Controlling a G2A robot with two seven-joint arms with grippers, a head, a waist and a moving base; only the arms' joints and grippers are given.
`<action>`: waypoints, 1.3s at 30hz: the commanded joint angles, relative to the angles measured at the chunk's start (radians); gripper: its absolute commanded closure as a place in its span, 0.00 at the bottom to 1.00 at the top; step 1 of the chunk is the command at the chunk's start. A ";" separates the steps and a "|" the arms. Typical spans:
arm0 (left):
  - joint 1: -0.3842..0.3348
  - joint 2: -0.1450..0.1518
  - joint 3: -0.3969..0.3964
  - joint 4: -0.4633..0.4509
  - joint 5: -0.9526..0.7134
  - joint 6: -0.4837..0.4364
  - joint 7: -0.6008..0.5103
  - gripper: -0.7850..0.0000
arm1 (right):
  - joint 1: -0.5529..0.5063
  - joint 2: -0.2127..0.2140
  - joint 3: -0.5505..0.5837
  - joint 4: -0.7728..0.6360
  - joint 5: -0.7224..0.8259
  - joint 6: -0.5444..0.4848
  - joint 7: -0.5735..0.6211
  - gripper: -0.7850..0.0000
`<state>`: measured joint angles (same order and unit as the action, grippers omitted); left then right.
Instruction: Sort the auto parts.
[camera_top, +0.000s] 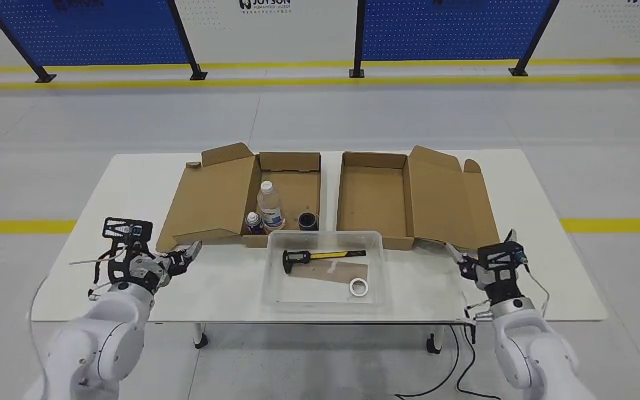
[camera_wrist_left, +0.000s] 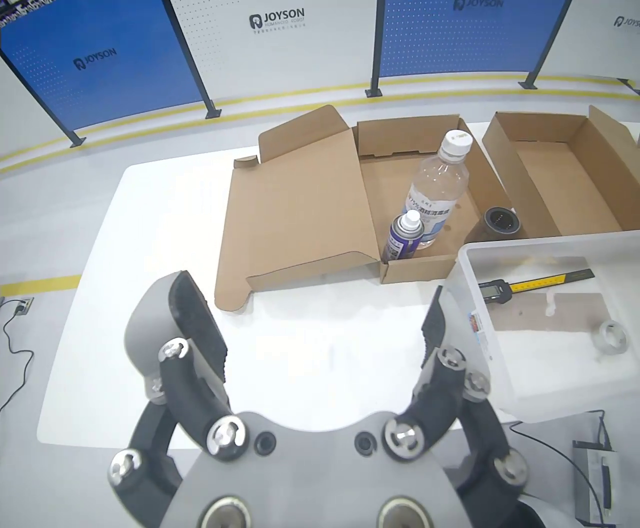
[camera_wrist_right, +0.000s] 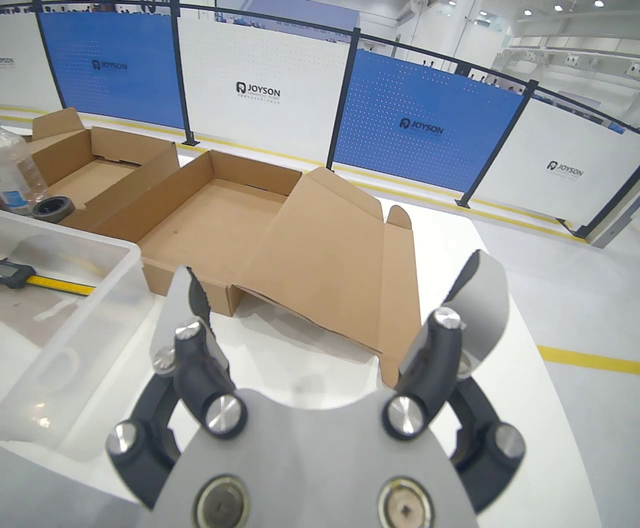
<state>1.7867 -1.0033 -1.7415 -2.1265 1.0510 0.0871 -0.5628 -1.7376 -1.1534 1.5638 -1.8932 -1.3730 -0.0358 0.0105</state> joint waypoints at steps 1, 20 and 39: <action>0.000 0.000 0.000 0.000 0.000 0.000 0.000 0.00 | 0.003 0.001 -0.013 -0.047 -0.026 -0.036 0.024 0.00; 0.000 0.000 0.000 0.000 0.000 0.000 0.000 0.00 | 0.311 0.013 -0.305 -0.191 -0.283 -0.591 0.499 0.00; 0.000 0.000 0.000 0.000 0.000 0.000 0.000 0.00 | 0.387 -0.003 -0.378 -0.107 -0.223 -0.552 0.579 0.00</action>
<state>1.7866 -1.0033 -1.7415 -2.1265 1.0512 0.0874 -0.5626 -1.3511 -1.1560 1.1863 -2.0007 -1.5957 -0.5876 0.5895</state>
